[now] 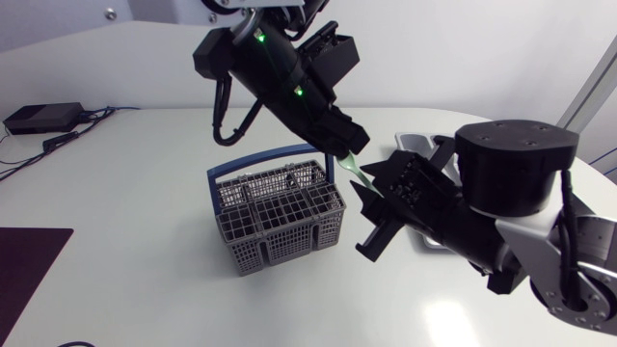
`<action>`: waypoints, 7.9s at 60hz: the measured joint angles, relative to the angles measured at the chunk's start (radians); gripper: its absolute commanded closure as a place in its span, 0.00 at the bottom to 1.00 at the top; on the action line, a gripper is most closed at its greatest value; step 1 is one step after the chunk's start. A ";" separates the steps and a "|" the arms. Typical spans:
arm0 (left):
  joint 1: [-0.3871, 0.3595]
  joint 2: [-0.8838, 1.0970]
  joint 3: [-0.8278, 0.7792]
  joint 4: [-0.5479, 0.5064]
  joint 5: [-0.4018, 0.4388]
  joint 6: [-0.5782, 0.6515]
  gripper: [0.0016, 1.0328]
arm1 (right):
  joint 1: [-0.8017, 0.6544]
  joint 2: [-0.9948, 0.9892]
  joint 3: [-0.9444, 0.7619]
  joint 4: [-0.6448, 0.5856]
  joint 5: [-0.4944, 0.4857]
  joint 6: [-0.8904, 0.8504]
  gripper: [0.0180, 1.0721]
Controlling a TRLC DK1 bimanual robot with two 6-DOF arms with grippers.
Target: Unload the cutlery basket into the drawer organizer.
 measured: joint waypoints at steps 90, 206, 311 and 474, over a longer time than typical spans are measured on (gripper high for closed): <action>0.386 -0.208 -0.290 0.224 0.039 -0.003 0.05 | -1.028 0.240 0.022 -0.454 -0.896 -0.827 0.88; 0.589 -0.507 -0.887 0.429 -0.014 0.090 0.05 | -0.600 0.297 0.213 -0.414 -0.711 -0.441 0.17; 0.529 -0.012 -0.624 0.637 -0.202 0.184 0.05 | -0.308 0.624 0.455 -0.318 -0.307 0.001 0.17; 0.769 -1.281 -1.287 0.781 0.013 0.229 0.04 | -0.504 -0.388 -0.051 -0.257 -0.040 0.188 0.04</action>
